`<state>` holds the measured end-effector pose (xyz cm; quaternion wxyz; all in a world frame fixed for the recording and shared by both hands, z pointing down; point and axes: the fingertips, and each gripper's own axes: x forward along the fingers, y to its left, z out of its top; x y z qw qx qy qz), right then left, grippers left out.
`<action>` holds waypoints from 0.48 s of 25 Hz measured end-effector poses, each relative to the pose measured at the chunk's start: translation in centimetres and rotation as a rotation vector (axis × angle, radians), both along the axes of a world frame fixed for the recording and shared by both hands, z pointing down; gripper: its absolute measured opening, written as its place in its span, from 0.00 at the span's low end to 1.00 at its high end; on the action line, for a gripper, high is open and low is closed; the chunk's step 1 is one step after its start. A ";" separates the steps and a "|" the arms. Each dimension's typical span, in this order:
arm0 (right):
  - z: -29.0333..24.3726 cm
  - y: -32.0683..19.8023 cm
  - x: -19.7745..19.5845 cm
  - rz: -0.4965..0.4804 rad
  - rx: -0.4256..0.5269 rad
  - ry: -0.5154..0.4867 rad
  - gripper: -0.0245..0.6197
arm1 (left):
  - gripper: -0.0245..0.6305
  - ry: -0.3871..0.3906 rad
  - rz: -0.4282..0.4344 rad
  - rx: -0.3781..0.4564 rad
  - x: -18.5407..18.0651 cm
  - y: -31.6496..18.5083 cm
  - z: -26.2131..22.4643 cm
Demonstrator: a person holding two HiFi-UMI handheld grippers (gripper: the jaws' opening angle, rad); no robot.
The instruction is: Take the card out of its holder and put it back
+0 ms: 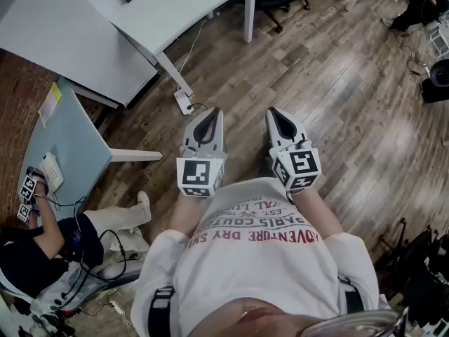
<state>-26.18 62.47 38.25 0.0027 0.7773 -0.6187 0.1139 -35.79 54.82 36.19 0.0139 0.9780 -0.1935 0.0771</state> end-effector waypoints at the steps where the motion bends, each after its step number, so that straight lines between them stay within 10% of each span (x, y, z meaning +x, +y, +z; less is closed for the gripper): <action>1: 0.1 -0.9 0.9 -0.005 -0.001 0.002 0.08 | 0.08 0.001 -0.007 -0.001 0.7 -0.8 0.2; 12: 0.0 -10.9 13.4 -0.166 0.015 -0.031 0.08 | 0.08 -0.019 -0.116 0.012 12.6 -8.4 -0.5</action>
